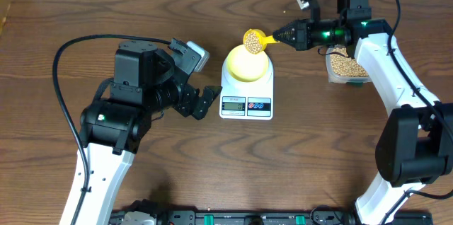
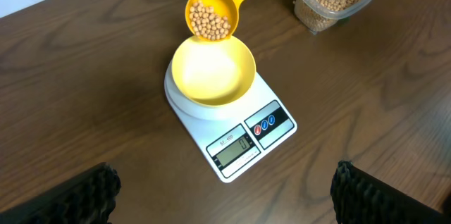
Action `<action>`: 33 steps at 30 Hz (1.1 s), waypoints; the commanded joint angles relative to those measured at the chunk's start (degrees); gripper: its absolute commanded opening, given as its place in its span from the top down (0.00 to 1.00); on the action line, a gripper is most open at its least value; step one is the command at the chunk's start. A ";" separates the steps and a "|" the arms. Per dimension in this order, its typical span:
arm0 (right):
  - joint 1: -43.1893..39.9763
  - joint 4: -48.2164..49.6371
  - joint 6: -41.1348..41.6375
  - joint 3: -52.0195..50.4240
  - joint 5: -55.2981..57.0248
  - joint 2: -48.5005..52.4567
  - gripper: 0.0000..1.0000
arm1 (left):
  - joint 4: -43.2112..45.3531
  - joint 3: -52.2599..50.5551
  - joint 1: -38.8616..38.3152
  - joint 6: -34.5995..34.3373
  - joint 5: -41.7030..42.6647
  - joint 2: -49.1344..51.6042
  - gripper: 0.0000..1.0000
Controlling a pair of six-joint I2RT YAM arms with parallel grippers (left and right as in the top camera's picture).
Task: Scoop item into bowl and weigh 50g on scale
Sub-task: 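Carry the filled scoop left over the yellow bowl with the right gripper, then tip the scoop with the right gripper to pour soybeans into the bowl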
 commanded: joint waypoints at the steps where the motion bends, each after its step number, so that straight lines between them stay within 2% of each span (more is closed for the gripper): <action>1: 0.74 0.17 -5.79 -0.07 -0.11 0.48 0.99 | -0.11 -0.28 0.31 -0.28 1.16 -0.20 0.02; 33: 1.14 0.13 -22.18 -0.07 -0.11 0.48 0.99 | -0.11 -0.28 0.31 -0.28 1.16 -0.20 0.02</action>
